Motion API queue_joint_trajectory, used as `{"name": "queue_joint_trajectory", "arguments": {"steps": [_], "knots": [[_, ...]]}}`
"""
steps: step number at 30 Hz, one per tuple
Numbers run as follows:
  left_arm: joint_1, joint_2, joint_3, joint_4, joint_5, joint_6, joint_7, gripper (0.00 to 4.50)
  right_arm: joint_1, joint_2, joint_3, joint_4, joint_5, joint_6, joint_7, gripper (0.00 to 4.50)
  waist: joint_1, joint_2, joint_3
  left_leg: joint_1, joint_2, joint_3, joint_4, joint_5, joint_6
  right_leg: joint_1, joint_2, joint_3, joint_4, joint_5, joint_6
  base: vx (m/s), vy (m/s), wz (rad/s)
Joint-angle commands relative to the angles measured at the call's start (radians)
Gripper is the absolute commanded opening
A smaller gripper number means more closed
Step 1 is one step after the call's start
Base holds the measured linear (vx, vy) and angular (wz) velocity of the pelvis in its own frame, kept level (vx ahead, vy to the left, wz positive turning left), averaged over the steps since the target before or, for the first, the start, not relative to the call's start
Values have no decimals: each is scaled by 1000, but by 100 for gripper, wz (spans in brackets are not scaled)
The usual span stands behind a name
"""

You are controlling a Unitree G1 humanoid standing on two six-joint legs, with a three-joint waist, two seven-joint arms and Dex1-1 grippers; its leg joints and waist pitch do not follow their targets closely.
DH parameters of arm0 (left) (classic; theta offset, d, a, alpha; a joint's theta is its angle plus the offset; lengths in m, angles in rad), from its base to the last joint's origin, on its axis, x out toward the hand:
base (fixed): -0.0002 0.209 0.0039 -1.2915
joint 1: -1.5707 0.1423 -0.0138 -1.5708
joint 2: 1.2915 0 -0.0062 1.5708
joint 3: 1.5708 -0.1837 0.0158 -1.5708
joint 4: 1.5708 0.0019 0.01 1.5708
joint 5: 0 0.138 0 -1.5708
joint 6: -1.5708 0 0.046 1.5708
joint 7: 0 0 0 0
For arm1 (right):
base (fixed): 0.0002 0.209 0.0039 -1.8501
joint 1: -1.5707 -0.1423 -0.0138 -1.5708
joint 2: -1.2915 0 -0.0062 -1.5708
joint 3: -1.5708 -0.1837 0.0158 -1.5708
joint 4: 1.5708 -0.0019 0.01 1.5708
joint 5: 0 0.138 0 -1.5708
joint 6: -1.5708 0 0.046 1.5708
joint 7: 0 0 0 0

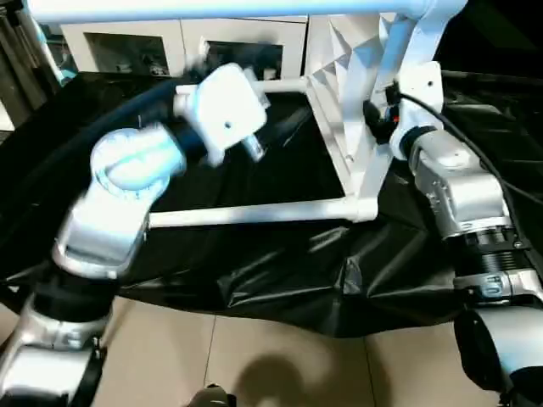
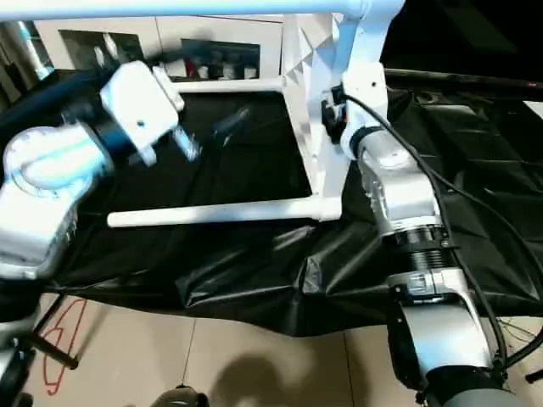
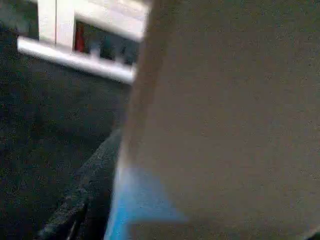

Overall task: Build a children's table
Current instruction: Flip table

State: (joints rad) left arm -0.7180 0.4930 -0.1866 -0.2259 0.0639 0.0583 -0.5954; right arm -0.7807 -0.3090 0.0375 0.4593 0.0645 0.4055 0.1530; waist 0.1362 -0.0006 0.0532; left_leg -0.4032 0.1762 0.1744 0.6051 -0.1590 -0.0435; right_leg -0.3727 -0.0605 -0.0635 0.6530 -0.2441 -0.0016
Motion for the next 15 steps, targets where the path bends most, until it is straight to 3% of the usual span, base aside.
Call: {"name": "queue_joint_trajectory", "arguments": {"steps": [1, 3, 8, 12, 15], "knots": [[-44, 12, 4, -38, 14, 0, -6, 450, 24, 0, 9, -10, -25, -37, -7, 311, -9, -11, -75, 30, 52, -16, -63, -100, -54, 36, -83, 54, -61, 69, -167, 0, 0, 0], [-64, 15, 18, -37, 22, 0, 3, 450, 45, 3, 7, -27, -30, -63, -13, 338, -9, -7, -75, 29, 53, -16, -61, -87, -51, 35, -83, 53, -59, 82, -169, 0, 0, 0], [-100, 73, 48, 60, 160, -32, 91, 450, 149, 25, -15, -122, -11, -202, 3, 381, -16, -24, -71, 25, 52, -13, -62, -87, -32, 35, -83, 55, -62, 68, -147, 0, 0, 0], [-109, 104, 60, 118, 210, -61, 135, 450, 209, 44, -34, -189, 14, -292, 16, 413, -24, -19, -71, 29, 55, -17, -64, -93, -30, 32, -83, 54, -62, 62, -152, 0, 0, 0], [-118, 136, 58, 176, 263, -98, 170, 450, 270, 56, -50, -264, 27, -360, 11, 413, -27, -19, -70, 30, 55, -18, -65, -103, -31, 31, -82, 54, -61, 80, -157, 0, 0, 0]]}}
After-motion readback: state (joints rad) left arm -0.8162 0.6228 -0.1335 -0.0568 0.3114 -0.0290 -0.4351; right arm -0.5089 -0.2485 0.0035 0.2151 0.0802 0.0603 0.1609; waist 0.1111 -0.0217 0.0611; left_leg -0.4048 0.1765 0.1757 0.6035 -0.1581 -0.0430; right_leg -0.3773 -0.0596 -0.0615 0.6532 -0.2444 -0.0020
